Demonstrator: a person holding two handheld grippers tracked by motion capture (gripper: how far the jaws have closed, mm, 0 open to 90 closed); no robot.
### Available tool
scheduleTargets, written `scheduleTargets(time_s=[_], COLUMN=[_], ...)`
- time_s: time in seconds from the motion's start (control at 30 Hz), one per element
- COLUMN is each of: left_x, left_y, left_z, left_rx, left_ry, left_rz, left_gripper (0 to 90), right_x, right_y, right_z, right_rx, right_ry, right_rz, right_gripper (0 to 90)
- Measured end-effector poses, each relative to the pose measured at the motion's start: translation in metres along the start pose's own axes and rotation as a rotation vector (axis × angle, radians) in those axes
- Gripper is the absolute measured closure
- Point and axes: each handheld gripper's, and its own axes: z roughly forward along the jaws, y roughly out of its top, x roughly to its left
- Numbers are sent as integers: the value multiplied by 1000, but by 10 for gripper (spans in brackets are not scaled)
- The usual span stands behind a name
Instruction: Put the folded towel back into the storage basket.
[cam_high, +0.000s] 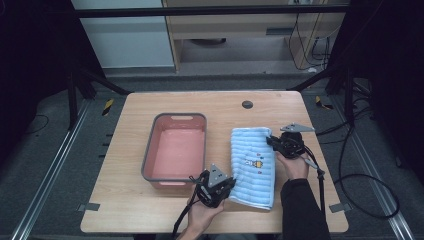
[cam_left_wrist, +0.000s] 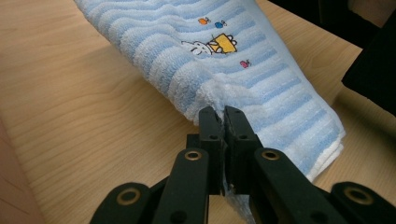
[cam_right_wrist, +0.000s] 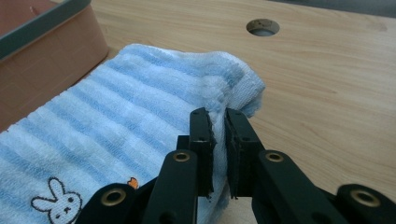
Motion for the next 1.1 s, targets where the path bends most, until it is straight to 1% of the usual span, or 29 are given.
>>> scheduleTargets(time_s=[0.07, 0.1, 0.13, 0.2, 0.23, 0.27, 0.33, 0.47, 0.57, 0.67, 0.7, 0.73, 0.77, 0.8, 0.83, 0.97, 1.0, 1.03, 1.07, 1.1], left_x=[1, 1, 2, 2, 3, 3, 4, 3, 4, 4, 6, 6, 7, 7, 9, 12, 12, 13, 14, 15], left_y=[5, 5, 8, 9, 11, 11, 15, 20, 26, 29, 31, 31, 34, 34, 36, 40, 40, 41, 41, 42], left_z=[-5, -5, -9, -11, -15, -15, -20, -25, -32, -36, -41, -41, -45, -45, -49, -58, -58, -59, -61, -63], left_rx=[-11, -11, -25, -26, -34, -34, -41, -49, -64, -73, -77, -77, -84, -84, -91, -105, -105, -107, -110, -113], left_ry=[1, 1, 0, 1, 2, 2, 3, 4, 4, 7, 10, 10, 15, 15, 18, 23, 23, 25, 29, 32], left_rz=[5, 5, 4, 4, 9, 9, 19, 31, 39, 41, 47, 47, 48, 48, 52, 50, 50, 50, 52, 52], left_gripper=[868, 868, 868, 868, 867, 868, 868, 868, 868, 868, 868, 868, 868, 867, 868, 868, 868, 868, 868, 868], right_x=[3, 5, 6, 6, 7, 7, 8, 11, 16, 18, 21, 21, 23, 24, 25, 31, 31, 34, 34, 37], right_y=[5, 6, 8, 10, 13, 13, 18, 23, 30, 34, 38, 38, 42, 44, 47, 56, 56, 61, 61, 65], right_z=[-5, -7, -9, -11, -15, -15, -21, -27, -33, -36, -38, -38, -40, -40, -41, -44, -44, -46, -46, -47], right_rx=[-17, -20, -24, -31, -42, -42, -60, -77, -100, -110, -120, -120, -135, -137, -142, -156, -156, -164, -164, -172], right_ry=[-1, 0, -3, -4, -8, -8, -4, -6, -7, -12, -11, -11, -10, -8, -8, -6, -6, -3, -3, 0], right_rz=[-9, -6, -14, -20, -27, -27, -26, -35, -43, -51, -50, -50, -52, -55, -56, -61, -61, -66, -66, -70], right_gripper=[826, 826, 826, 826, 826, 826, 827, 827, 827, 827, 827, 827, 827, 827, 827, 827, 827, 827, 827, 827])
